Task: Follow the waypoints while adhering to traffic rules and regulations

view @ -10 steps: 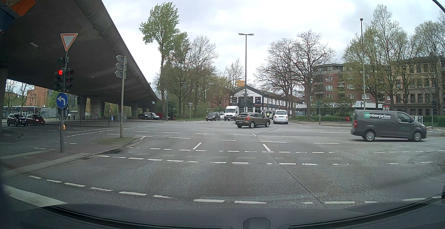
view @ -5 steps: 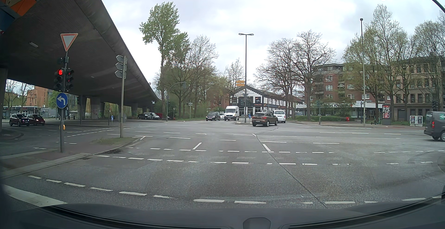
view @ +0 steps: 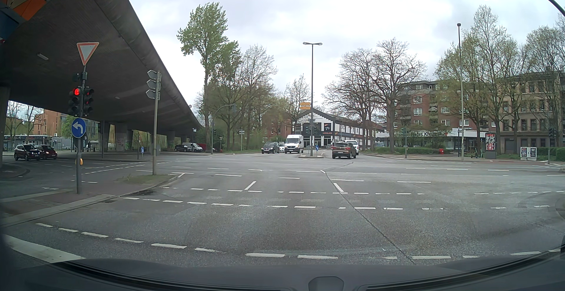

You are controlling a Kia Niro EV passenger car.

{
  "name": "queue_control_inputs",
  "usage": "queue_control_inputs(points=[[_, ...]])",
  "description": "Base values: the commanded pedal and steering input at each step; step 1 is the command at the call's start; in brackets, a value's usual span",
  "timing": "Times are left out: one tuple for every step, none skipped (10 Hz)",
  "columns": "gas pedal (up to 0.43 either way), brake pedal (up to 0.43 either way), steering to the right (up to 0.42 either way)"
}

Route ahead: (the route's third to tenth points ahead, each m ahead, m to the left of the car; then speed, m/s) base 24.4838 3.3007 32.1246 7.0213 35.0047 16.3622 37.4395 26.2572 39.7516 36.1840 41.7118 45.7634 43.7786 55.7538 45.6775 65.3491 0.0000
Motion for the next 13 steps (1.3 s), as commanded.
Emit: queue_control_inputs(points=[[0.0, 0.274, -0.011], [0.0, 0.274, -0.011], [0.0, 0.28, -0.011], [0.0, 0.274, -0.011], [0.0, 0.274, -0.011], [0.0, 0.274, -0.011], [0.0, 0.274, -0.011], [0.0, 0.274, -0.011], [0.0, 0.274, -0.011], [0.0, 0.274, -0.011], [0.0, 0.274, -0.011], [0.0, 0.274, -0.011], [0.0, 0.274, -0.011]])
